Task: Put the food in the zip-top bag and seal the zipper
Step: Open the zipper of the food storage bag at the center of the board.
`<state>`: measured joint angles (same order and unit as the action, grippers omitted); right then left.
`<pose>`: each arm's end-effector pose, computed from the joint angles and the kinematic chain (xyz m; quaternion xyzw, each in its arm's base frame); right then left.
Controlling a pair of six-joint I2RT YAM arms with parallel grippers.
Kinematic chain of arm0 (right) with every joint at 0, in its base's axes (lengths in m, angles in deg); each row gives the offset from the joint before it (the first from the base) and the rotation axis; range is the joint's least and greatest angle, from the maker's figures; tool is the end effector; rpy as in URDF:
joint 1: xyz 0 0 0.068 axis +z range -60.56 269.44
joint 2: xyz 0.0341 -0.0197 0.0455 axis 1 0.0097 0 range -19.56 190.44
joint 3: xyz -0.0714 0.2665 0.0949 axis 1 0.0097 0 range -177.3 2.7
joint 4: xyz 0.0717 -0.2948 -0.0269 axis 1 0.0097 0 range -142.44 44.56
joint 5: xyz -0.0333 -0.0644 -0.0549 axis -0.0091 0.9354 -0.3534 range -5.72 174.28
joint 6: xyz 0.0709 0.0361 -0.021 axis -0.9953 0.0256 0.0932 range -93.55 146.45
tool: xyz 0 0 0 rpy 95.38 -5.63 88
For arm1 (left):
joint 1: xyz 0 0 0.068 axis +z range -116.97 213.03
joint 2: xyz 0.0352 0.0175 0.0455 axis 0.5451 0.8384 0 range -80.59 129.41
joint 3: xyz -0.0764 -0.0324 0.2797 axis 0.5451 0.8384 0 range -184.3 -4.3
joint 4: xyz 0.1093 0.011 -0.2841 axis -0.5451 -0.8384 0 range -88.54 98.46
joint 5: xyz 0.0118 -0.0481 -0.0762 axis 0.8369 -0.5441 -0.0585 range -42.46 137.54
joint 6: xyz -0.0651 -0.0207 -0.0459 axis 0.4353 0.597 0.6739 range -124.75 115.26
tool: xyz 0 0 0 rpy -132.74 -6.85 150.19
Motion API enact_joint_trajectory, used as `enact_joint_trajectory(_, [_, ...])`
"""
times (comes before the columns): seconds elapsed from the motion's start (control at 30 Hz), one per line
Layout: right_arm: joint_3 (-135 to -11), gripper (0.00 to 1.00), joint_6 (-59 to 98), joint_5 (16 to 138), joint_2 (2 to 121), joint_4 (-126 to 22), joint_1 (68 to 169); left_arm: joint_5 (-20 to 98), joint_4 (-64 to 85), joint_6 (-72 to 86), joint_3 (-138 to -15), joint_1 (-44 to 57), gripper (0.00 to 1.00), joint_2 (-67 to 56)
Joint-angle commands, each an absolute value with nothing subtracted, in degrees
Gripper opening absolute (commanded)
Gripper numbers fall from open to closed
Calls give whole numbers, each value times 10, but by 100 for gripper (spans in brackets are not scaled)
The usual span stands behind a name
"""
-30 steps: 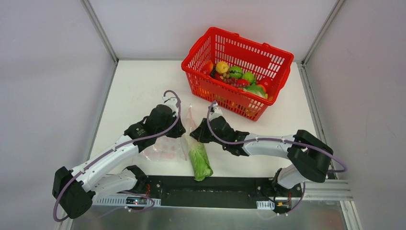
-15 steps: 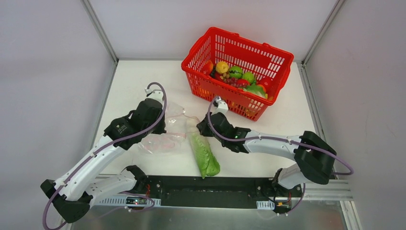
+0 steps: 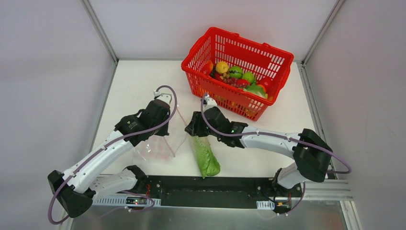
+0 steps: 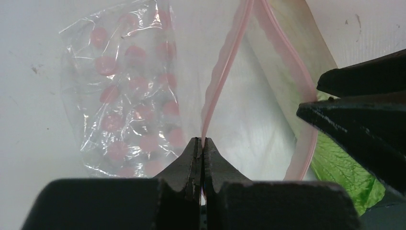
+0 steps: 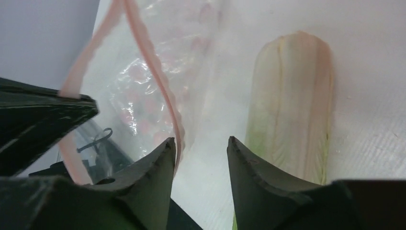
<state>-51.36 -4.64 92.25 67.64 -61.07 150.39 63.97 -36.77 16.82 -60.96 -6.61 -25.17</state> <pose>0.2098 0.3572 0.2279 -0.1799 0.8204 0.3476 0.4168 0.2061 -0.1445 0.3141 0.0880 0.9085 -0.0837 0.3998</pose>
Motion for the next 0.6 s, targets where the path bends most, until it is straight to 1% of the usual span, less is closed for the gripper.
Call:
enact_joint_trajectory(0.0, [-551,53,-21,865,671,-570,1502,624,-337,168,-599,-62,0,-249])
enact_joint_trajectory(0.07, [-548,61,-15,851,659,-568,1503,632,-336,167,-594,-62,0,-248])
enact_joint_trajectory(0.13, [-549,64,-5,832,646,-546,1503,636,-333,167,-591,-62,0,-247])
enact_joint_trajectory(0.23, [-543,67,5,871,615,-485,1507,631,-326,167,-588,-62,0,-243])
enact_joint_trajectory(0.33, [-513,77,6,901,576,-465,1509,627,-319,166,-588,-62,0,-230])
enact_joint_trajectory(0.4, [-491,81,6,913,551,-462,1510,620,-313,165,-590,-62,0,-222])
enact_joint_trajectory(0.43, [-479,84,6,917,542,-463,1510,617,-310,165,-591,-62,0,-217])
enact_joint_trajectory(0.57, [-459,86,0,907,543,-457,1511,612,-304,163,-597,-62,0,-201])
